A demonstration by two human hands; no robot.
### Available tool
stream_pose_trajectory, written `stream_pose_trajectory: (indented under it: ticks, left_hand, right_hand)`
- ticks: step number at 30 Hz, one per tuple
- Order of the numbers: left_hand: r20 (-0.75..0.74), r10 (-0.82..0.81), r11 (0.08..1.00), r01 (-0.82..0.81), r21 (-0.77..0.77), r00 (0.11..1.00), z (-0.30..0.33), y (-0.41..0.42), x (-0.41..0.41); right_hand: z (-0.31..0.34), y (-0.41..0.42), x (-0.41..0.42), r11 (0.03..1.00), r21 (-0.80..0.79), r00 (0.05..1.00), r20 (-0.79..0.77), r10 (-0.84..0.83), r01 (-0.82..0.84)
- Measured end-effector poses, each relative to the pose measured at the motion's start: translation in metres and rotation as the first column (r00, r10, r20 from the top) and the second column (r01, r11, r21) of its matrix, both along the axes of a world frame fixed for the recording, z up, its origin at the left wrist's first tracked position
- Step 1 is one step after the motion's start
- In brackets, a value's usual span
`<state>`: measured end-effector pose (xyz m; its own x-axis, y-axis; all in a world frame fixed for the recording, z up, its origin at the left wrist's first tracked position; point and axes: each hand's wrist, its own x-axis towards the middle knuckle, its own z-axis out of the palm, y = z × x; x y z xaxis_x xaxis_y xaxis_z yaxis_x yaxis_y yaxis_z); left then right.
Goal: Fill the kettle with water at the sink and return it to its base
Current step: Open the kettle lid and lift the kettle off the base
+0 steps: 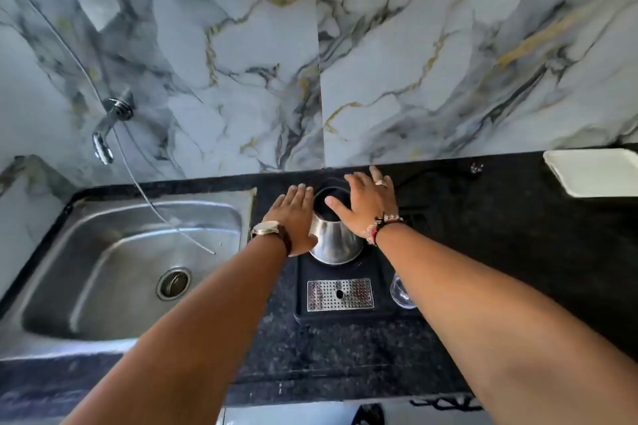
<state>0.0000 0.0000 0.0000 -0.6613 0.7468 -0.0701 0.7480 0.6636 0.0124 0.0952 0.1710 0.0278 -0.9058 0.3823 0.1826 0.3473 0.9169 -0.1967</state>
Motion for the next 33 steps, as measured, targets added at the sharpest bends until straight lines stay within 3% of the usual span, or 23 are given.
stream_pose_trajectory:
  ticks: [5,10,17,19,22,25,27,29,31,33]
  left_hand:
    - [0.040,0.010,0.994,-0.005,-0.108,0.999,-0.039,0.006,0.005]
    - [0.055,0.055,0.994,-0.050,-0.097,0.997,-0.066,-0.002,0.012]
    - [0.101,0.020,0.996,-0.011,-0.086,0.995,-0.073,-0.001,0.003]
    - [0.103,0.010,0.997,-0.002,-0.080,0.995,-0.073,-0.002,-0.002]
    - [0.110,-0.005,0.997,0.013,-0.070,0.994,-0.071,0.000,-0.009]
    - [0.136,0.005,0.998,0.005,-0.070,0.991,-0.073,-0.004,-0.009]
    - [0.155,0.022,0.997,-0.010,-0.078,0.988,-0.075,-0.011,-0.008]
    - [0.158,0.036,0.997,-0.024,-0.078,0.987,-0.078,-0.017,-0.006]
    - [0.155,0.039,0.997,-0.027,-0.077,0.987,-0.078,-0.018,-0.004]
    - [0.145,0.029,0.997,-0.018,-0.075,0.989,-0.073,-0.014,-0.003]
  right_hand:
    - [-0.054,-0.002,-0.010,0.994,-0.005,0.983,0.152,-0.103,0.105]
    - [-0.073,-0.011,-0.019,0.959,-0.160,0.956,0.218,-0.198,0.235]
    - [-0.078,-0.001,-0.028,0.904,-0.331,0.962,0.137,-0.238,0.271]
    - [-0.076,0.003,-0.028,0.850,-0.450,0.959,0.063,-0.277,0.275]
    - [-0.072,0.014,-0.021,0.689,-0.691,0.935,-0.055,-0.349,0.217]
    - [-0.081,0.014,-0.007,0.582,-0.801,0.890,-0.157,-0.427,0.138]
    - [-0.090,0.004,0.006,0.610,-0.789,0.874,-0.242,-0.421,0.075]
    - [-0.098,-0.006,0.017,0.742,-0.670,0.891,-0.333,-0.308,0.006]
    - [-0.099,-0.014,0.017,0.879,-0.475,0.944,-0.268,-0.192,0.044]
    - [-0.092,-0.016,0.009,0.918,-0.340,0.952,-0.148,-0.266,0.204]
